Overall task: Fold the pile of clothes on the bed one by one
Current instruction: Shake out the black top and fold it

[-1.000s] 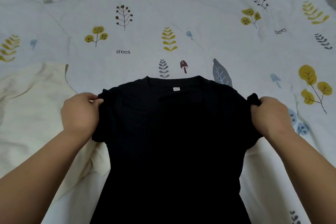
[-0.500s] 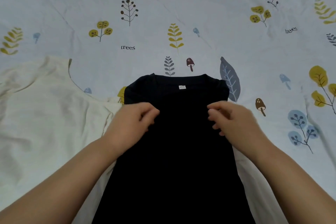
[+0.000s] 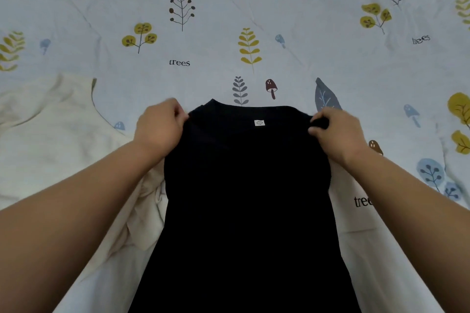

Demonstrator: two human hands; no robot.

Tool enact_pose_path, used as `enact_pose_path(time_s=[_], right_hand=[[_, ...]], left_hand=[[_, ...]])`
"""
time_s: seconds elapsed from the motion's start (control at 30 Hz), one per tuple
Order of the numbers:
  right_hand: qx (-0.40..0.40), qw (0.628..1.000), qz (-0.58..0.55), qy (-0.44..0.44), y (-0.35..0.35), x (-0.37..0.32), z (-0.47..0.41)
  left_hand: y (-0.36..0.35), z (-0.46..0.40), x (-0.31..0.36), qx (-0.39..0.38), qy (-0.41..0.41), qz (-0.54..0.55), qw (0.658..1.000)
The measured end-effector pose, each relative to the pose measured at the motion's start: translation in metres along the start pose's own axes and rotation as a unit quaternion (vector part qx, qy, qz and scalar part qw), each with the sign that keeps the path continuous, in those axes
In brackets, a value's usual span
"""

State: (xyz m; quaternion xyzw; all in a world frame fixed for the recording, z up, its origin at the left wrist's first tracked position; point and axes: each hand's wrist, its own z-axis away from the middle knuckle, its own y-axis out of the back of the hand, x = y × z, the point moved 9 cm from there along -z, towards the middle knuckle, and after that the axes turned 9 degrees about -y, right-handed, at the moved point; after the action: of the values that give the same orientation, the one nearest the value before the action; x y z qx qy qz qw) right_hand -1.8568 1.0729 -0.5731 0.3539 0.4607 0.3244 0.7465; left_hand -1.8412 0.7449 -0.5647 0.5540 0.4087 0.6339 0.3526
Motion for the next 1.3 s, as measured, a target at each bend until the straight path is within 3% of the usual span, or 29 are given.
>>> enact_pose_path(time_s=[0.07,0.13,0.27,0.4,0.57,0.77,0.83,1.0,1.3], right_hand=[[0.071,0.997,-0.021,-0.014,0.02,-0.001,-0.01],[0.105,0.993,-0.049,-0.014,0.031,-0.006,-0.016],[0.106,0.993,-0.021,-0.037,0.02,-0.015,-0.016],[0.143,0.986,0.055,0.058,-0.008,-0.038,0.032],[0.0,0.955,0.266,0.134,-0.098,-0.027,0.067],[-0.052,0.952,0.271,0.134,-0.1,-0.027,0.063],[-0.052,0.964,0.215,0.147,-0.083,-0.035,0.073],[-0.001,0.99,0.067,0.125,-0.03,-0.014,0.126],[-0.105,0.974,0.2,0.012,-0.049,0.087,0.238]], left_hand=[[0.024,-0.008,-0.007,0.083,0.016,-0.011,0.996],[0.033,-0.015,-0.012,0.113,0.025,-0.012,0.993],[0.024,-0.014,-0.005,0.106,0.039,-0.019,0.993],[-0.003,0.029,0.026,0.078,-0.072,-0.085,0.991],[-0.074,0.074,0.022,-0.105,-0.069,-0.196,0.972],[-0.086,0.068,0.019,-0.167,-0.058,-0.227,0.958],[-0.07,0.071,0.027,-0.161,-0.071,-0.204,0.963],[-0.013,0.124,0.041,-0.054,-0.093,-0.063,0.992],[-0.018,0.26,-0.002,-0.144,-0.052,-0.04,0.987]])
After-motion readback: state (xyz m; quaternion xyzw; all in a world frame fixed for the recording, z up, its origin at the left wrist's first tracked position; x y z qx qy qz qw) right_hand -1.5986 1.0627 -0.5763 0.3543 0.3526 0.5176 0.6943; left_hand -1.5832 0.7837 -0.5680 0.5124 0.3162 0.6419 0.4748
